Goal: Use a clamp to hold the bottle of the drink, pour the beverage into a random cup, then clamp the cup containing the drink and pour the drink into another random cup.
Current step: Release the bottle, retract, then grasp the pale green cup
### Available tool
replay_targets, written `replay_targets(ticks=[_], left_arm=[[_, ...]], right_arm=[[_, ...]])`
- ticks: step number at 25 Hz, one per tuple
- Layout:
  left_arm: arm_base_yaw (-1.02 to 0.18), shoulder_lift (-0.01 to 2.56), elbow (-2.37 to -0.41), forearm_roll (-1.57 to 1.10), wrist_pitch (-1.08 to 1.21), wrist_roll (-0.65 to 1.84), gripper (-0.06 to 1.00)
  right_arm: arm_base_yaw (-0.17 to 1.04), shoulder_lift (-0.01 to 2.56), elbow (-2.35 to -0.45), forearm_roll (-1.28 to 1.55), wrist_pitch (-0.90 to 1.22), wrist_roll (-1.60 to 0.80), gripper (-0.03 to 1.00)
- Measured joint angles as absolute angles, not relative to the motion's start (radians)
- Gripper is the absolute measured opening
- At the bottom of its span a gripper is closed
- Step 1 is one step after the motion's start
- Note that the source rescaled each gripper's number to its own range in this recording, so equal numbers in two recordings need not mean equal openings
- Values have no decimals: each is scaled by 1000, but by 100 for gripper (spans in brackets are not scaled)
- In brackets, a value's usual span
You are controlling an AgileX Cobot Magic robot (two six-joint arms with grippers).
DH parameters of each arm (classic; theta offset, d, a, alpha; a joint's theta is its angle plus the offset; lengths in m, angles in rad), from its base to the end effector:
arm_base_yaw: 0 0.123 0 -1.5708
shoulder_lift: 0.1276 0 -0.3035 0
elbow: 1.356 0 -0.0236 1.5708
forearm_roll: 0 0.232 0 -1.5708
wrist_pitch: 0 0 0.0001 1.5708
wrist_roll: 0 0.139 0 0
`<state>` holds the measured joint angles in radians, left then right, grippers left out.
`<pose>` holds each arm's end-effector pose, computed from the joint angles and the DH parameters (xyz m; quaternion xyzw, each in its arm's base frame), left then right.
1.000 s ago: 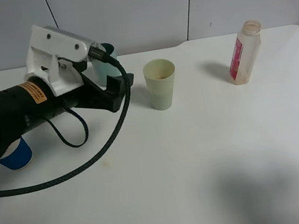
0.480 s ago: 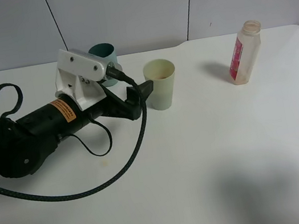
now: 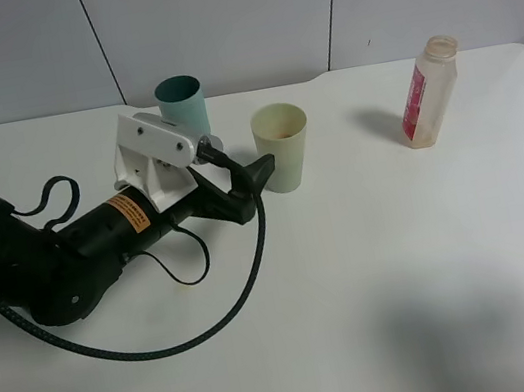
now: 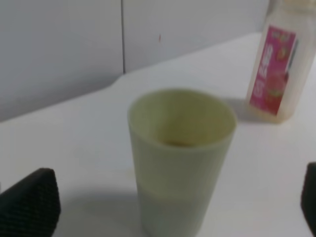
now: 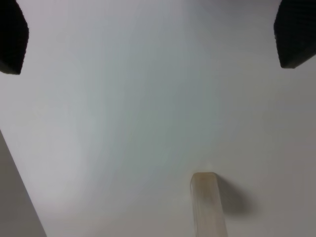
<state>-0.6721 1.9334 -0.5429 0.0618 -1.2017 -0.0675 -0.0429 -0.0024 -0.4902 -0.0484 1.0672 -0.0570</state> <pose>0.2806 -0.2335 0.1590 0.2472 0.6999 -0.2551 0.6196 0.0025 -0.0060 0.2427 -0.0051 0.8566 -0.0499 0.5136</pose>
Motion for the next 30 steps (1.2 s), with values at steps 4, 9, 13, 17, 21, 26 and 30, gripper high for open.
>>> replay_targets(ticks=[4, 9, 13, 17, 21, 26, 30], left_arm=[[-672, 1969, -543, 61, -1204, -68, 97], [-672, 2016, -540, 52, -1204, -68, 97], [-672, 2022, -540, 46, -1204, -68, 97], [-672, 2059, -553, 43, -1205, -68, 97], [-672, 2097, -588, 49, -1205, -68, 97], [-672, 2124, -649, 70, -1205, -68, 97], [-672, 2150, -679, 77, -1206, -70, 97]], right_arm=[[-43, -2, -490, -48, 1067, -57, 100], [-43, -2, -490, -48, 1067, -57, 100], [-43, -2, -490, -48, 1067, -57, 100], [-43, -2, -490, -48, 1067, -57, 100], [-43, -2, -490, -48, 1067, -57, 100], [-43, -2, -490, -48, 1067, -57, 100], [-43, -2, -490, -48, 1067, -57, 100]])
